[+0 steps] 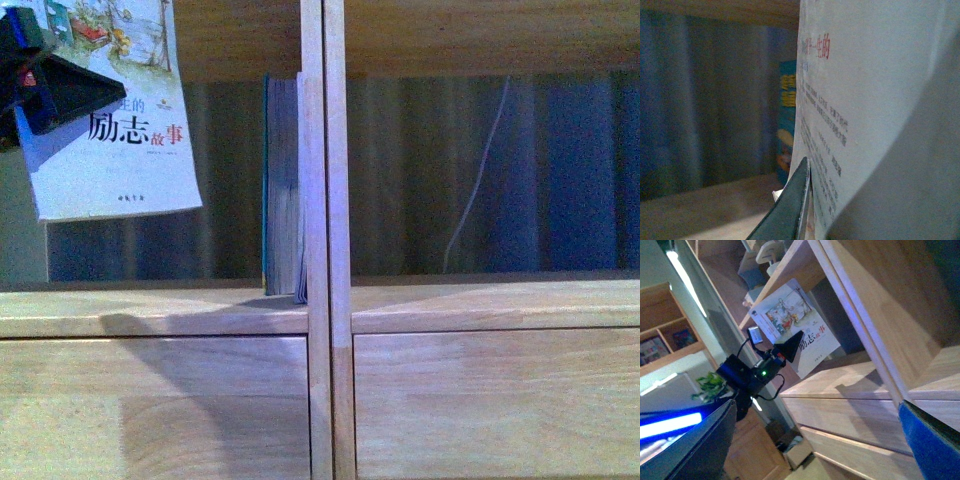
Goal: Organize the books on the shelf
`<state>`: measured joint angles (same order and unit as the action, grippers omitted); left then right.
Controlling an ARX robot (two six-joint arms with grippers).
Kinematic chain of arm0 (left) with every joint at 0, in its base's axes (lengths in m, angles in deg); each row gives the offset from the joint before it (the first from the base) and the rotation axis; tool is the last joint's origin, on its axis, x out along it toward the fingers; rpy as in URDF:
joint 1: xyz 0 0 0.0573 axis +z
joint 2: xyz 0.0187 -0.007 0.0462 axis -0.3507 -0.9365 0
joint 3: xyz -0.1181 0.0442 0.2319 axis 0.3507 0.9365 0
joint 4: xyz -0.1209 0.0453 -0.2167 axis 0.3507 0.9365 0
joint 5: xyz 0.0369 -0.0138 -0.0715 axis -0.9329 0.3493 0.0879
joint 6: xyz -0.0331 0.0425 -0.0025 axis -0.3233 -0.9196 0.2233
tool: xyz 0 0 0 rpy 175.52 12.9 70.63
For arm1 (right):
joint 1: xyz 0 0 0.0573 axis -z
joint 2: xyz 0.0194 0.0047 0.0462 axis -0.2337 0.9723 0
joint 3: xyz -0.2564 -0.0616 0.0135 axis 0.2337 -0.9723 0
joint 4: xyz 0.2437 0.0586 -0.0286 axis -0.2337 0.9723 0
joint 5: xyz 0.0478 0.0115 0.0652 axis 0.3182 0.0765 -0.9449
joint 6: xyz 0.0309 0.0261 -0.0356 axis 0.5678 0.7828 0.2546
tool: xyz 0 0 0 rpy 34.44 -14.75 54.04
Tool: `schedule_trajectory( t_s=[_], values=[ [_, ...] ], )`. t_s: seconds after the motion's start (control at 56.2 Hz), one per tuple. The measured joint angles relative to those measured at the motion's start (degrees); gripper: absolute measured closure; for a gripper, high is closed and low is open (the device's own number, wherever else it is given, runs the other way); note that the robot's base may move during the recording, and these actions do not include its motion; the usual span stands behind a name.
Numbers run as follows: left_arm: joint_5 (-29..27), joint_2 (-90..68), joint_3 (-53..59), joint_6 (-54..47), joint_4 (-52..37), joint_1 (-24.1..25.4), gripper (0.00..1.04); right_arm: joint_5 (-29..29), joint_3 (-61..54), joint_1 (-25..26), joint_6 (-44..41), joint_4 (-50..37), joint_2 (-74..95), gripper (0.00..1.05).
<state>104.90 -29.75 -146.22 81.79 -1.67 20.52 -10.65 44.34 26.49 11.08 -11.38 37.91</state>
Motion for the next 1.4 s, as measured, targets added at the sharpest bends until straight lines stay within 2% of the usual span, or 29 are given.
schedule_trajectory(
  t_s=[0.053, 0.16, 0.284, 0.409, 0.444, 0.462, 0.48, 0.551, 0.569, 0.64, 0.764, 0.836, 0.871, 1.084, 1.404],
  values=[
    [-2.64, -3.69, -3.61, -5.95, 0.87, -0.90, 0.88, -3.58, -1.90, 6.25, -1.57, 2.47, -3.98, 0.07],
    [-5.53, -9.79, -9.44, -11.80, 2.93, -2.71, 0.88, -6.62, -4.44, 13.77, -8.63, 9.18, -10.36, 0.07],
    [-7.98, -15.08, -15.15, -13.90, 4.07, -4.17, 0.88, -5.53, -6.14, 14.51, -19.32, 18.99, -14.12, 0.07],
    [-9.92, -20.41, -21.68, -16.87, 5.29, -5.42, 0.88, -5.01, -6.38, 14.49, -25.07, 20.02, -14.69, 0.07],
    [-10.47, -21.81, -23.41, -17.07, 5.77, -5.66, 0.88, 2.89, -4.72, 12.63, -29.62, 27.89, -16.70, 0.12],
    [-11.41, -22.86, -24.74, -17.16, 6.25, -5.88, 0.88, 10.45, -3.04, 10.64, -34.45, 35.54, -18.45, 0.17],
    [-11.93, -23.58, -25.62, -17.16, 6.49, -6.01, 0.88, 15.15, -2.38, 9.38, -37.31, 40.15, -19.54, 0.20],
    [-13.11, -26.03, -28.17, -17.25, 7.06, -6.69, 0.88, 29.16, -4.00, 4.68, -48.35, 54.18, -24.06, 0.35],
    [-13.18, -26.32, -28.50, -17.31, 7.08, -6.86, 0.88, 31.17, -4.72, 3.80, -49.90, 55.19, -24.79, 0.39],
    [-13.60, -27.71, -29.70, -18.16, 7.06, -7.96, 0.88, 36.46, -7.98, 0.79, -54.10, 55.49, -26.45, 0.54],
    [-14.69, -28.92, -30.99, -19.89, 7.06, -10.32, 0.88, 40.50, -12.81, -3.39, -56.37, 54.25, -29.57, 0.80],
    [-15.54, -29.00, -31.10, -20.31, 7.06, -11.39, 0.88, 48.26, -14.80, -9.88, -56.78, 53.77, -31.36, 0.96],
    [-15.91, -29.00, -31.10, -20.37, 7.06, -11.65, 0.88, 48.50, -15.65, -11.61, -57.05, 53.51, -31.85, 1.02],
    [-18.60, -29.03, -30.64, -20.87, 8.39, -11.85, 0.88, 49.22, -19.58, -12.72, -57.42, 52.28, -34.45, 1.02],
    [-20.72, -29.77, -30.71, -21.77, 15.17, -11.45, 0.88, 49.37, -22.58, -12.74, -57.42, 51.52, -36.70, 1.02]
  ],
)
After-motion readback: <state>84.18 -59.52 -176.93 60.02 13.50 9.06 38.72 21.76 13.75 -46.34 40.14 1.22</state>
